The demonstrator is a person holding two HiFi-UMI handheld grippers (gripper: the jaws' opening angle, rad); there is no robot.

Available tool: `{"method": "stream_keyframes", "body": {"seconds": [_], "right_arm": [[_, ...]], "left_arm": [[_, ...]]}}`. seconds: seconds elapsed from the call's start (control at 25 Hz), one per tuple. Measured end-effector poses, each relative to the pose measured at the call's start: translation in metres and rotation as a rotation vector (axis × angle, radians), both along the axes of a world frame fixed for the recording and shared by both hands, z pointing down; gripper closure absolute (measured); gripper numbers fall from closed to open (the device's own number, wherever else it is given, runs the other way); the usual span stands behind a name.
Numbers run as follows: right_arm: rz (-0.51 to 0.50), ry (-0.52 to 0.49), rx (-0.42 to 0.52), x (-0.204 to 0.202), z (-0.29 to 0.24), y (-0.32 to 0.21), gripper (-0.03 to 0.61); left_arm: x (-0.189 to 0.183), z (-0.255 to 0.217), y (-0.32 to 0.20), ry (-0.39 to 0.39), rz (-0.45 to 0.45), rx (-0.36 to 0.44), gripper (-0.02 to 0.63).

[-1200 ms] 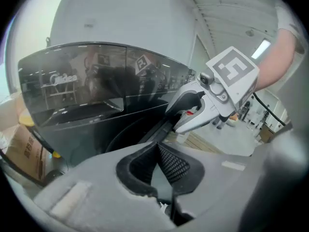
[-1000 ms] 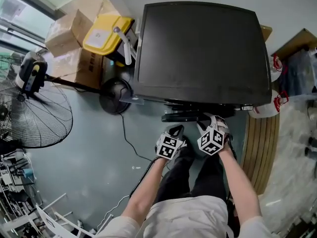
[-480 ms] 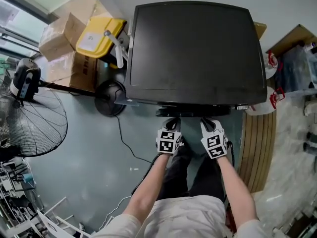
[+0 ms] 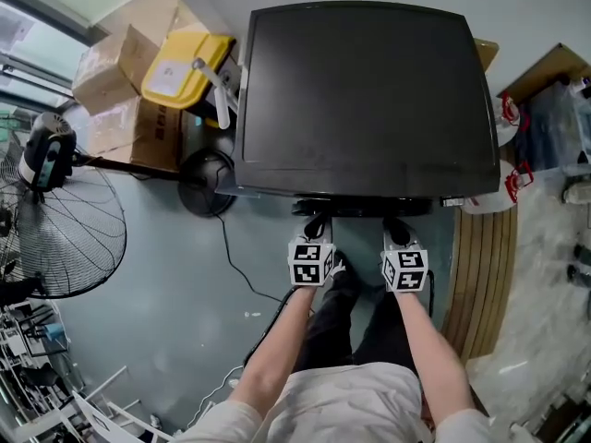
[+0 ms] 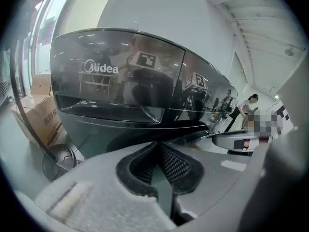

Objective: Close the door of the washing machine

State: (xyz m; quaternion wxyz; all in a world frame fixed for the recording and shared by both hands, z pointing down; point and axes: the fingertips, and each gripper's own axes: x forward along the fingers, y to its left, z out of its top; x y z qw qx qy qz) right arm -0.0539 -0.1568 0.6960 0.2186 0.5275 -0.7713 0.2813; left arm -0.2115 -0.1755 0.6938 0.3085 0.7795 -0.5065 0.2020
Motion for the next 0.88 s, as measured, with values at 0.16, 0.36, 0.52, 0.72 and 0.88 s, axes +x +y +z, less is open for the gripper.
{"method": "stream_keyframes", "body": {"seconds": [0.16,0.36,0.52,0.72,0.88], "right_arm": [[0.051,0.002,0.022,-0.001,0.0,0.0,0.576],[0.081,0.002,0.036,-0.001,-0.002,-0.001,0.576],[0.089,0.011,0.044,-0.001,-0.002,-0.001,0.575],[0.109,0.016,0.052,-0.001,-0.003,-0.003,0.574],[0.119,0.026,0.051,-0.001,-0.003,-0.004,0.574]], "left_arm": [[0.0,0.007,0.012,0.008,-0.011,-0.022,0.609],[0.005,0.015,0.012,-0.001,0.012,-0.035,0.609],[0.005,0.015,0.011,0.008,0.009,-0.038,0.607],[0.005,0.015,0.009,0.029,0.004,-0.039,0.607],[0.004,0.015,0.007,0.052,-0.018,-0.048,0.606]]}}
